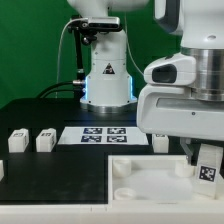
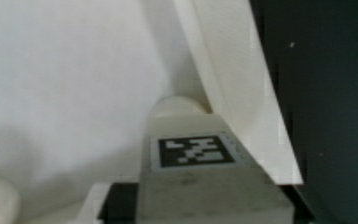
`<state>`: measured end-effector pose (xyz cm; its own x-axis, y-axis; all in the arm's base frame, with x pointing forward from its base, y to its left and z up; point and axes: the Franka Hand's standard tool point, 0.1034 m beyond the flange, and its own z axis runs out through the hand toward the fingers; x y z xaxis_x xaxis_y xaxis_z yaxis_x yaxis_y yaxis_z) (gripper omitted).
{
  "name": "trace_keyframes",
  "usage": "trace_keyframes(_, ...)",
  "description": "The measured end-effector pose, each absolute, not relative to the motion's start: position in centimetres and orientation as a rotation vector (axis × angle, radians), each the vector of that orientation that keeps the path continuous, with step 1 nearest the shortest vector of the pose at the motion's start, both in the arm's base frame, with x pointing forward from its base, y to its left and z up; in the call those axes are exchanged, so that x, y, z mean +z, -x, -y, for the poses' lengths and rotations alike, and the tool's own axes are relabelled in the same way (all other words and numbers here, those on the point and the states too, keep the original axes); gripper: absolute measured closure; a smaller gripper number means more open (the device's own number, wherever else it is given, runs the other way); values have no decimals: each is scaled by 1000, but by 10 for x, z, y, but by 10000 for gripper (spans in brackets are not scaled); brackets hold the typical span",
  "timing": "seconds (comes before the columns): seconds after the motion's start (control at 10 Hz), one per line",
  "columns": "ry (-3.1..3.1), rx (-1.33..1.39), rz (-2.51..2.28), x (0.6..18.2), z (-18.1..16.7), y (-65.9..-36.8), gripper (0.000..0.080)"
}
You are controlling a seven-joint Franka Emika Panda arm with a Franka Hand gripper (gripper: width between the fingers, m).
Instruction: Assemble one leg
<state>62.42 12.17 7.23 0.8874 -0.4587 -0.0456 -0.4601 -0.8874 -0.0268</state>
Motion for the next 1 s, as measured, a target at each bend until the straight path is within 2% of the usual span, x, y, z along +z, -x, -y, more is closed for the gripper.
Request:
trace_keyframes(0.6, 2381, 44, -1869, 70, -122, -625, 506)
trace_keyframes(0.9, 2100, 54, -2123, 70, -119, -626, 506)
trace_keyframes(1.0, 2116, 53, -2107, 69, -120, -626, 390)
